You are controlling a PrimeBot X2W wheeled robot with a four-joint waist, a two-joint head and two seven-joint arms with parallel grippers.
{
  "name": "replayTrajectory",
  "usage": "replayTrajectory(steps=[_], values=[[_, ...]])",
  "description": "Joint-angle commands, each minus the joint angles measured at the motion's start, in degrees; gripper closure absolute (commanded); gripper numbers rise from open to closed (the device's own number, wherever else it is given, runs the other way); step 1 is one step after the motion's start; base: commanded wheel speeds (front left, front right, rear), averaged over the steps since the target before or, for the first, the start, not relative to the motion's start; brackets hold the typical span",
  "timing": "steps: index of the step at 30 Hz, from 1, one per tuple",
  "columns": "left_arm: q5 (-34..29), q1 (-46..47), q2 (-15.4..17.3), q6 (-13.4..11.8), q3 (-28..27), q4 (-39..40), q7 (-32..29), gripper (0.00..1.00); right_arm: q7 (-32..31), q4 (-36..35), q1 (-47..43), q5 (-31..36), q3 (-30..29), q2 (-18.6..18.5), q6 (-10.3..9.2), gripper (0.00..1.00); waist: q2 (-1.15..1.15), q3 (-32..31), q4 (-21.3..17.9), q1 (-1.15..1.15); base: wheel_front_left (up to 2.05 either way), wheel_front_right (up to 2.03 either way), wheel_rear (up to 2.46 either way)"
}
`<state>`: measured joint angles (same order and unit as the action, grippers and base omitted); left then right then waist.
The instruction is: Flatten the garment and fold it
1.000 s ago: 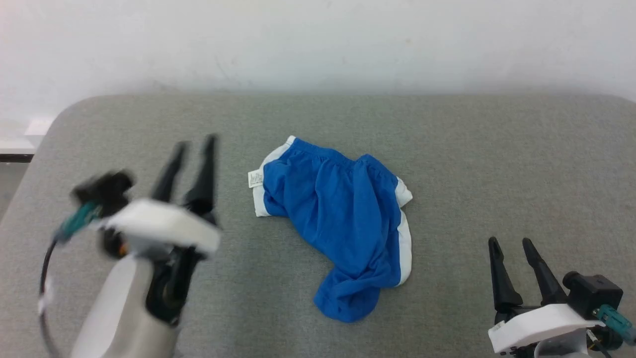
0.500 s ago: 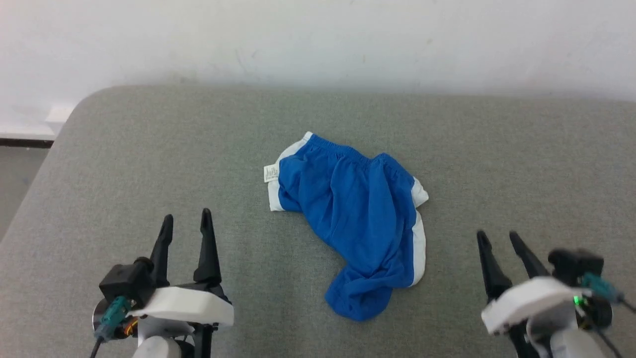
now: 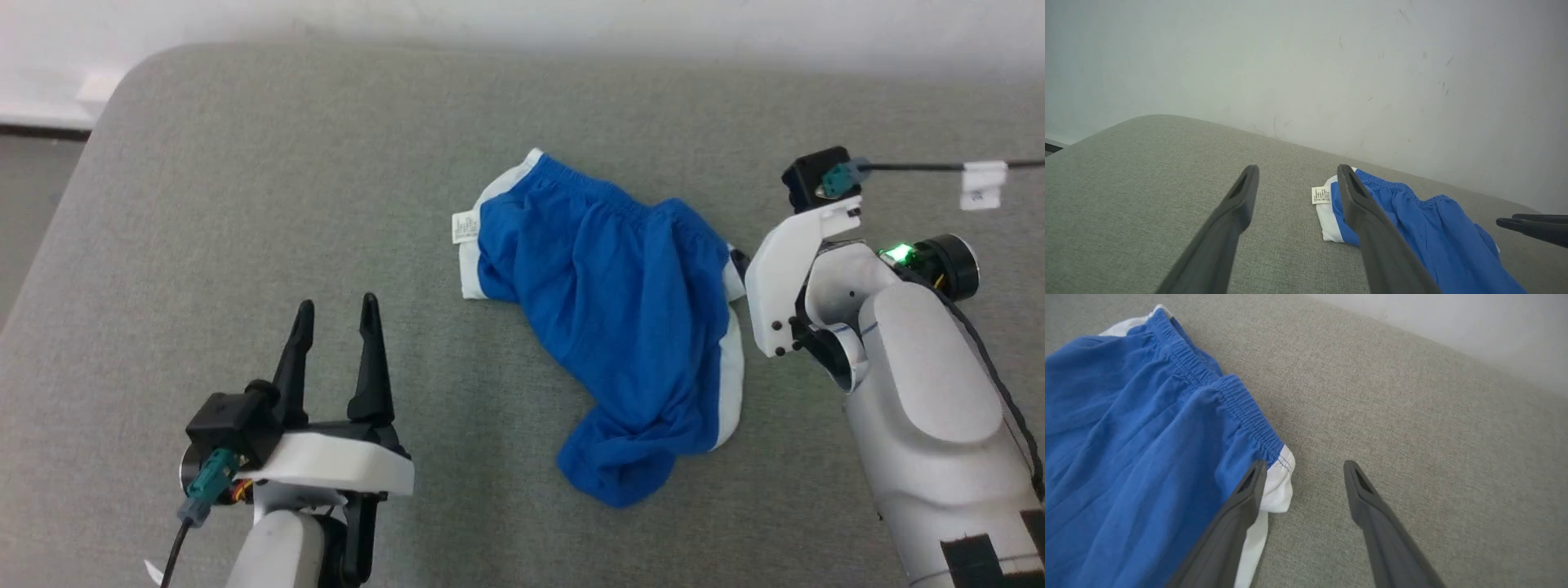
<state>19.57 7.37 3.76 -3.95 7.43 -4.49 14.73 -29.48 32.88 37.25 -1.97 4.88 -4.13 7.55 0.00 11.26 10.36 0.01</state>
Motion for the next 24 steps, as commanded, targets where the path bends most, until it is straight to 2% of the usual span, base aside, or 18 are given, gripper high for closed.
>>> replayTrajectory(steps=[1, 6, 11, 13, 14, 19, 24], values=[[-0.6, 1.3, -0.2, 0.7, 0.1, -0.4, 0.3, 0.00, -2.0, 2.1, 1.3, 0.9, 1.0, -0.3, -0.06, 0.00, 0.00, 4.2, 3.9, -0.01, 0.00, 0.00, 0.00], [-0.7, 2.5, -0.7, 1.1, 0.1, -1.2, 0.3, 0.00, -6.5, 7.5, 3.4, 1.2, 4.6, -0.8, -0.06, 0.00, 0.00, 6.1, 5.6, -0.01, 0.00, 0.00, 0.00], [-0.6, 2.6, -0.8, 1.0, -0.3, -1.6, 0.3, 0.00, -6.2, 9.4, 3.4, -0.3, 8.2, -1.6, -0.06, 0.00, 0.00, 6.1, 5.5, -0.01, 0.00, 0.00, 0.00], [-0.6, 2.6, -0.8, 0.9, -0.4, -1.9, 0.3, 0.00, -4.2, 9.2, 3.7, -1.6, 9.8, -2.2, -0.06, 0.64, 0.00, 5.5, 4.8, -0.01, 0.00, 0.00, 0.00], [-0.4, 2.6, -0.8, 1.0, -0.4, -2.1, 0.3, 0.00, -3.0, 8.9, 3.9, -2.3, 10.9, -2.7, -0.06, 1.00, 0.00, 5.1, 4.3, -0.01, 0.00, 0.00, 0.00], [0.3, 2.2, -0.9, 1.0, -0.5, -2.9, 0.3, 0.00, 3.1, 5.4, 3.9, -7.9, 10.4, -5.6, -0.06, 1.00, 0.00, 1.7, 1.4, -0.01, 0.00, 0.00, 0.00], [-0.3, 0.6, -0.9, 1.4, -1.4, -3.7, 0.3, 0.00, 7.3, -4.0, -2.1, -12.6, 3.4, -8.7, -0.06, 1.00, 0.00, -2.4, -2.5, -0.01, 0.00, 0.00, 0.00]])
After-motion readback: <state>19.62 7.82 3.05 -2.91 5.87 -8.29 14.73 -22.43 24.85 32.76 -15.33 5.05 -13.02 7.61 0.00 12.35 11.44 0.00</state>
